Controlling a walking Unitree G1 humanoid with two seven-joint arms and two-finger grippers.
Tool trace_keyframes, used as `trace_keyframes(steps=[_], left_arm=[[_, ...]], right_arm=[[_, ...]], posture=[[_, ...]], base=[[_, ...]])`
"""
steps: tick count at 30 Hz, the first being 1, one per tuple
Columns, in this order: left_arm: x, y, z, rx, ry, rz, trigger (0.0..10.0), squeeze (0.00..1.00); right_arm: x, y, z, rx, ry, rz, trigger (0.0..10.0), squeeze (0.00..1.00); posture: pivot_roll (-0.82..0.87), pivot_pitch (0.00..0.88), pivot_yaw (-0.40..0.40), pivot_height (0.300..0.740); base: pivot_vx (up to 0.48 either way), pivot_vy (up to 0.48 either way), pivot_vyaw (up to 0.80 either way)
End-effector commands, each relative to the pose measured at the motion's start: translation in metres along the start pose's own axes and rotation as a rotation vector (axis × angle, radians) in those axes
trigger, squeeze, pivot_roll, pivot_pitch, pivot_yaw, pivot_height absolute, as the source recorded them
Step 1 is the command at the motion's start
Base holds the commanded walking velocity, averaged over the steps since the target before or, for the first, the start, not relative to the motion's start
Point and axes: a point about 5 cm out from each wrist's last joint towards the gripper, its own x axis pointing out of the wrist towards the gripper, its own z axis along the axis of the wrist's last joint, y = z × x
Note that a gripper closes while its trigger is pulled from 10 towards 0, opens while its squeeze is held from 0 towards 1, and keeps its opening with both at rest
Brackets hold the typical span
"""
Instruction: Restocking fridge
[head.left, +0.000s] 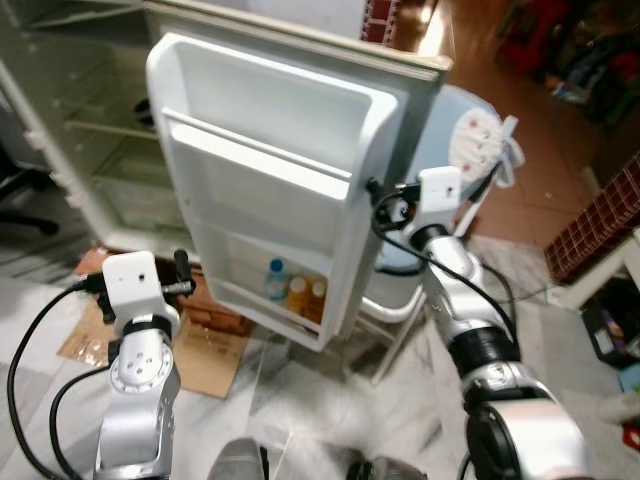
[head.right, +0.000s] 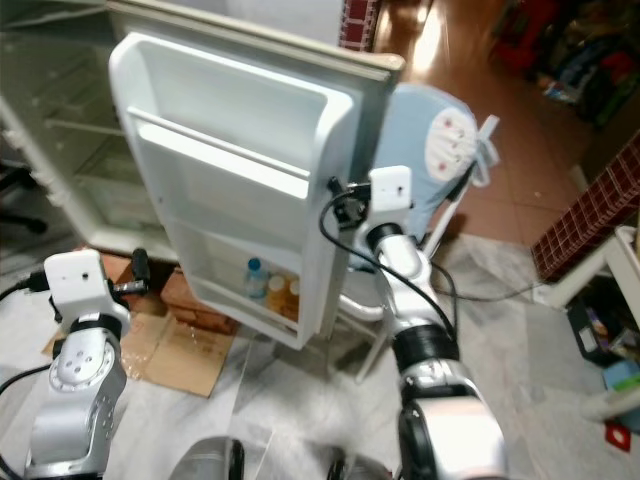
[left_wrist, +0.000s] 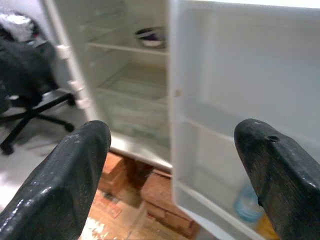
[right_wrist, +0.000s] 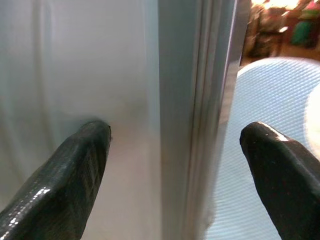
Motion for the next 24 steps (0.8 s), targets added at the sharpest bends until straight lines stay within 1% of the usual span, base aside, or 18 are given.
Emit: trace_keyframes(steps=[1, 2, 3, 6, 7, 8, 9, 11, 13, 14, 15, 16, 17, 18, 19, 21, 22, 24], left_arm=[[0.000, 0.001, -0.001, 0.009, 0.011, 0.003, 10.0, 0.00], [0.000, 0.001, -0.002, 0.008, 0.012, 0.003, 10.0, 0.00], [-0.002, 0.006, -0.005, 0.007, 0.028, 0.020, 10.0, 0.00], [-0.003, 0.015, -0.010, 0.017, 0.052, 0.062, 10.0, 0.00], [-0.004, 0.018, -0.012, 0.011, 0.060, 0.075, 10.0, 0.00], [-0.006, 0.023, -0.015, 0.008, 0.074, 0.094, 10.0, 0.00], [-0.008, 0.026, -0.017, 0.007, 0.085, 0.108, 10.0, 0.00], [-0.009, 0.031, -0.021, -0.002, 0.102, 0.132, 10.0, 0.00], [-0.010, 0.034, -0.021, -0.001, 0.106, 0.151, 10.0, 0.00], [-0.010, 0.034, -0.021, -0.001, 0.106, 0.151, 10.0, 0.00], [-0.010, 0.036, -0.021, -0.003, 0.109, 0.166, 10.0, 0.00], [-0.010, 0.037, -0.021, -0.006, 0.111, 0.168, 10.0, 0.00], [-0.010, 0.037, -0.021, -0.006, 0.111, 0.168, 10.0, 0.00], [-0.009, 0.038, -0.021, -0.010, 0.115, 0.174, 10.0, 0.00], [-0.009, 0.038, -0.021, -0.010, 0.115, 0.175, 10.0, 0.00], [-0.008, 0.038, -0.021, -0.009, 0.115, 0.174, 10.0, 0.00], [-0.007, 0.038, -0.021, -0.009, 0.115, 0.172, 10.0, 0.00], [-0.007, 0.038, -0.020, -0.009, 0.115, 0.171, 10.0, 0.00]], right_arm=[[0.006, 0.012, 0.022, 0.040, -0.070, 0.109, 10.0, 0.00], [0.006, 0.014, 0.023, 0.050, -0.071, 0.131, 10.0, 0.00], [0.001, 0.017, 0.024, 0.082, -0.061, 0.217, 10.0, 0.00], [-0.011, 0.023, 0.021, 0.115, -0.028, 0.399, 10.0, 0.00], [-0.018, 0.024, 0.019, 0.133, -0.008, 0.473, 10.0, 0.00], [-0.029, 0.023, 0.016, 0.165, 0.019, 0.571, 10.0, 0.00], [-0.038, 0.023, 0.015, 0.190, 0.040, 0.641, 10.0, 0.00], [-0.049, 0.016, 0.009, 0.154, 0.075, 0.707, 10.0, 0.00], [-0.060, 0.005, -0.001, 0.117, 0.148, 0.749, 10.0, 0.00], [-0.060, 0.005, -0.001, 0.117, 0.148, 0.749, 10.0, 0.00], [-0.067, -0.016, -0.019, 0.001, 0.260, 0.728, 10.0, 0.00], [-0.069, -0.022, -0.024, -0.047, 0.296, 0.710, 10.0, 0.00], [-0.069, -0.022, -0.024, -0.047, 0.296, 0.710, 10.0, 0.00], [-0.066, -0.043, -0.040, -0.186, 0.420, 0.591, 10.0, 0.00], [-0.063, -0.052, -0.045, -0.272, 0.457, 0.524, 10.0, 0.00], [-0.059, -0.061, -0.048, -0.376, 0.488, 0.444, 10.0, 0.00], [-0.046, -0.067, -0.042, -0.427, 0.469, 0.296, 10.0, 0.00], [-0.035, -0.068, -0.035, -0.434, 0.431, 0.196, 10.0, 0.00]], posture=[[0.08, 0.041, -0.046, 0.740], [0.08, 0.041, -0.046, 0.740], [0.08, 0.041, -0.046, 0.740], [0.08, 0.037, -0.047, 0.740], [0.08, 0.037, -0.047, 0.740], [0.08, 0.037, -0.046, 0.740], [0.08, 0.037, -0.046, 0.740], [0.08, 0.037, -0.044, 0.740], [0.08, 0.036, -0.043, 0.740], [0.08, 0.036, -0.043, 0.740], [0.09, 0.035, -0.039, 0.740], [0.09, 0.034, -0.038, 0.740], [0.09, 0.034, -0.038, 0.740], [0.09, 0.033, -0.035, 0.740], [0.09, 0.033, -0.033, 0.740], [0.09, 0.031, -0.031, 0.740], [0.10, 0.029, -0.030, 0.740], [0.10, 0.029, -0.030, 0.740]], base=[[0.000, 0.000, 0.00], [0.000, 0.000, 0.00], [0.000, 0.000, 0.00], [0.000, 0.000, 0.00], [0.000, 0.000, 0.00], [0.000, 0.000, 0.00], [0.000, 0.000, 0.00], [0.000, 0.000, 0.00], [0.000, 0.000, 0.00], [0.000, 0.000, 0.00], [0.000, 0.000, 0.00], [0.000, 0.000, 0.00], [0.000, 0.000, 0.00], [0.000, 0.000, 0.00], [0.000, 0.000, 0.00], [0.000, 0.000, 0.00], [0.000, 0.000, 0.00], [0.000, 0.000, 0.00]])
